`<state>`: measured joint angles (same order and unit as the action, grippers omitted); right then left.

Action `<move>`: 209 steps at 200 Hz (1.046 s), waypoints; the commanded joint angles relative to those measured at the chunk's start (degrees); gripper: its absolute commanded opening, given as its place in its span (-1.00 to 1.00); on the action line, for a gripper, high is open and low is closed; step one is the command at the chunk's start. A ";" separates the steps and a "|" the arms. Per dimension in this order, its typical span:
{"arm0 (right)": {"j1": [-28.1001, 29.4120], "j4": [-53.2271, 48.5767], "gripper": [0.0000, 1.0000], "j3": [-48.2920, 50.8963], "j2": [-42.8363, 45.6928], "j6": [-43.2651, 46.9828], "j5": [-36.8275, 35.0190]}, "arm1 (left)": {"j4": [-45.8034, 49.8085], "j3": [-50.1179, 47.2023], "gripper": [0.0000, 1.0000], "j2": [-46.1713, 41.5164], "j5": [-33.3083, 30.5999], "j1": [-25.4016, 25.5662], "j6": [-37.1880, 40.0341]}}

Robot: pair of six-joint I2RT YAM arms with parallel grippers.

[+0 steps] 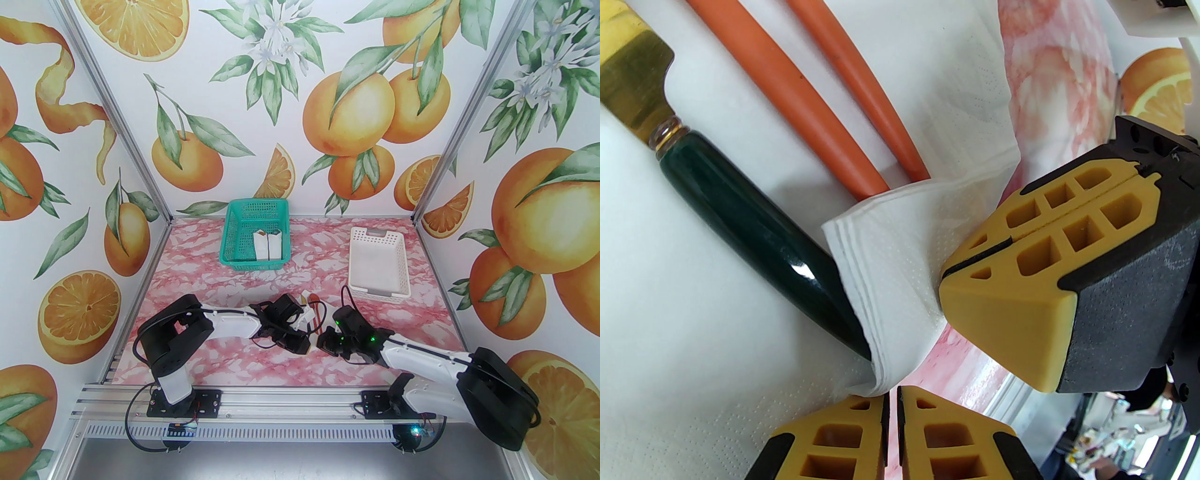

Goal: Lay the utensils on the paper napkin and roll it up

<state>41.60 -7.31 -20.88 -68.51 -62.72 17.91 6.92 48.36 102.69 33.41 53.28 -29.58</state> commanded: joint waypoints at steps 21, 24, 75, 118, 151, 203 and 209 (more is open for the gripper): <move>0.27 -1.49 -1.00 0.39 1.95 0.06 -2.46 | 2.05 0.38 -0.72 1.28 -0.85 0.10 0.85; 0.31 -1.61 -1.00 0.40 2.04 0.12 -2.51 | 2.05 0.39 -0.73 1.36 -0.81 0.20 0.88; 0.24 -3.98 -1.00 0.49 2.90 0.62 -4.10 | 2.14 0.42 -0.73 1.37 -0.89 0.09 0.78; 0.30 -4.28 -1.00 0.76 1.92 0.93 -4.27 | 2.22 0.34 -0.73 1.46 -0.89 0.11 0.73; 0.14 -5.18 -1.00 0.76 1.32 0.93 -4.71 | 2.32 0.35 -0.73 1.54 -1.06 0.14 0.71; -0.02 -7.27 -1.00 0.99 0.95 1.00 -5.45 | 2.40 -0.11 -0.73 1.63 -1.20 0.17 0.52; -0.11 -7.49 -1.00 1.00 0.80 1.02 -5.54 | 2.40 -0.13 -0.73 1.63 -1.24 0.10 0.50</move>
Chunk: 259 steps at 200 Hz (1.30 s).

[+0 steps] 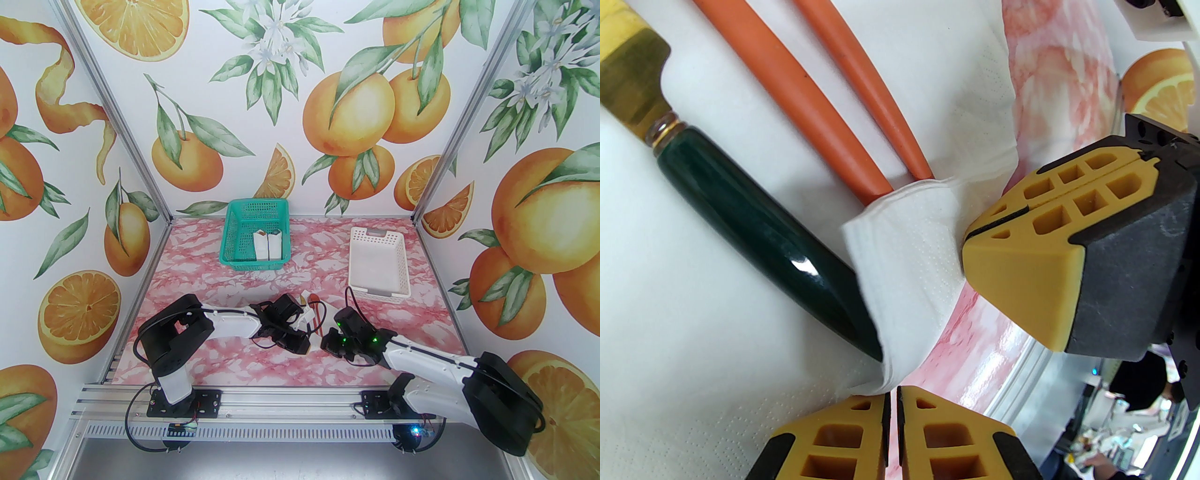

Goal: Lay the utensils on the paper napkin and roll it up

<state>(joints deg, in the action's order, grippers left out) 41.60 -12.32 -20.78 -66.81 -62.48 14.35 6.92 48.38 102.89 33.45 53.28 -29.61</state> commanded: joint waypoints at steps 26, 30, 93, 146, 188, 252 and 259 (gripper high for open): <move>-0.51 -3.47 -1.00 0.91 -0.86 0.86 -2.43 | 2.40 -0.24 -0.73 1.21 -1.36 0.15 0.48; -0.62 -3.65 -1.00 0.89 -0.84 0.94 -2.47 | 2.38 -0.27 -0.73 1.25 -1.37 0.11 0.51; -3.65 -6.87 -1.00 1.13 1.75 2.64 -2.27 | 2.40 -0.83 -0.73 1.16 -1.66 0.11 0.38; -8.97 -11.02 -1.00 2.09 4.98 5.63 -1.25 | 2.40 -1.10 -0.73 1.08 -1.66 0.14 0.49; -11.26 -13.14 -1.00 2.25 6.93 6.82 -1.43 | 2.23 -1.10 -0.73 1.07 -1.66 0.09 0.51; -11.29 -19.14 -1.00 -2.00 12.13 8.50 -0.68 | 2.22 -1.10 -0.73 0.73 -1.78 0.13 0.51; -11.28 -19.50 -1.00 -2.32 12.98 8.56 -0.23 | 2.23 -1.05 -0.73 0.72 -1.85 0.10 0.50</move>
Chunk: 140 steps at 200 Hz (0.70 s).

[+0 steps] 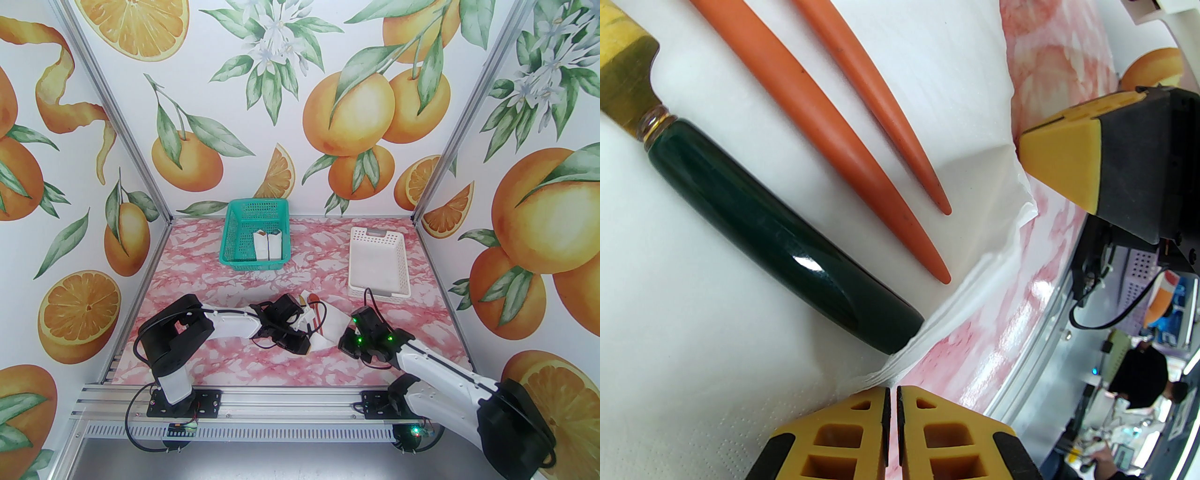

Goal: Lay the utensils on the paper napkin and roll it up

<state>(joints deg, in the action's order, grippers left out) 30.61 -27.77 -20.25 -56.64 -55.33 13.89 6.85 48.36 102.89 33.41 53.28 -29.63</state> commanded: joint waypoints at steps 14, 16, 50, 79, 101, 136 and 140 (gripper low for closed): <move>-0.11 -4.27 -1.00 -3.14 4.24 0.96 1.18 | 2.20 -1.07 -0.73 0.65 -1.76 0.10 0.40; -0.05 -4.19 -1.00 -3.13 4.39 0.83 1.28 | 2.20 -1.07 -0.73 0.64 -1.74 0.06 0.43; 3.63 -0.19 -1.00 -2.95 3.90 -1.68 2.72 | 2.20 -0.85 -0.73 0.56 -1.75 0.15 0.37; 8.47 5.83 -1.00 -3.52 -1.57 -3.74 2.51 | 2.20 -0.67 -0.73 0.73 -1.69 0.14 0.38; 10.82 9.86 -1.00 -4.65 -6.27 -4.29 2.17 | 2.20 -0.50 -0.73 0.73 -1.59 0.15 0.43; 12.83 14.02 -1.00 -6.50 -12.45 -4.30 2.71 | 2.29 -0.43 -0.73 0.63 -1.65 0.08 0.53; 12.96 14.06 -1.00 -6.63 -12.78 -4.26 2.72 | 2.35 -0.45 -0.73 0.64 -1.64 0.13 0.53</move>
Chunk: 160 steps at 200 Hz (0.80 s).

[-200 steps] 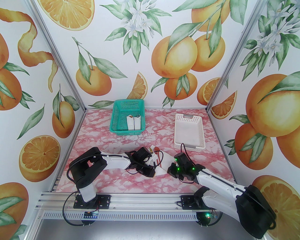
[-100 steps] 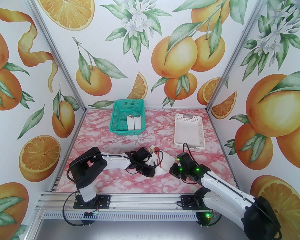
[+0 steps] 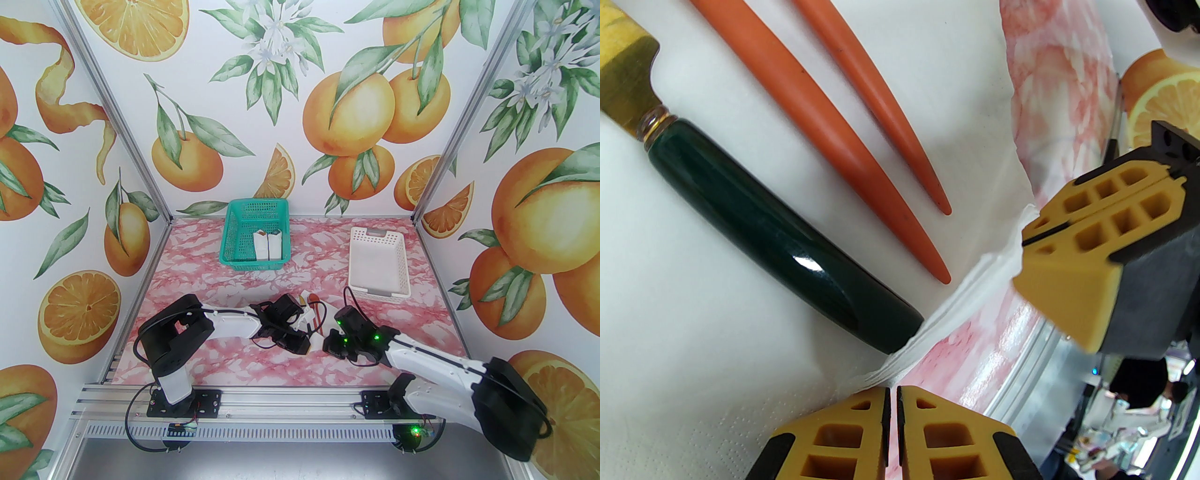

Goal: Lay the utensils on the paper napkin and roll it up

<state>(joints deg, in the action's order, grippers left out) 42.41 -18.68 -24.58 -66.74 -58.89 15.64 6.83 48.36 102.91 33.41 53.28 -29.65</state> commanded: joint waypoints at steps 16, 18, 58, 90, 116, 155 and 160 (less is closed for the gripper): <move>1.60 5.29 -1.00 -2.67 -4.19 -0.52 1.00 | 2.40 -0.42 -0.73 0.62 -1.64 0.11 0.47; 1.61 5.31 -1.00 -2.67 -4.32 -0.52 1.00 | 2.40 -0.36 -0.73 0.62 -1.63 0.17 0.47; 1.81 6.11 -1.00 -1.41 -5.39 -0.43 1.43 | 2.44 -0.35 -0.73 0.71 -1.66 0.16 0.44; 1.81 5.12 -1.00 -0.44 -5.32 -0.25 0.39 | 2.49 -0.25 -0.73 0.88 -1.63 0.08 0.46; 1.83 3.02 -1.00 -0.38 -5.00 0.77 -1.03 | 2.49 -0.11 -0.74 1.06 -1.50 0.11 0.42; 1.68 0.18 -1.00 -0.56 -4.98 2.33 -2.62 | 2.57 -0.24 -0.74 1.00 -1.52 0.13 0.45; 1.65 -0.14 -1.00 -0.56 -5.04 2.53 -2.79 | 2.57 -0.25 -0.74 1.06 -1.56 0.09 0.34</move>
<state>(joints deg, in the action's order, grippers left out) 43.86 -15.86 -25.63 -71.68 -58.00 15.38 6.87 48.36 102.89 33.41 53.28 -29.65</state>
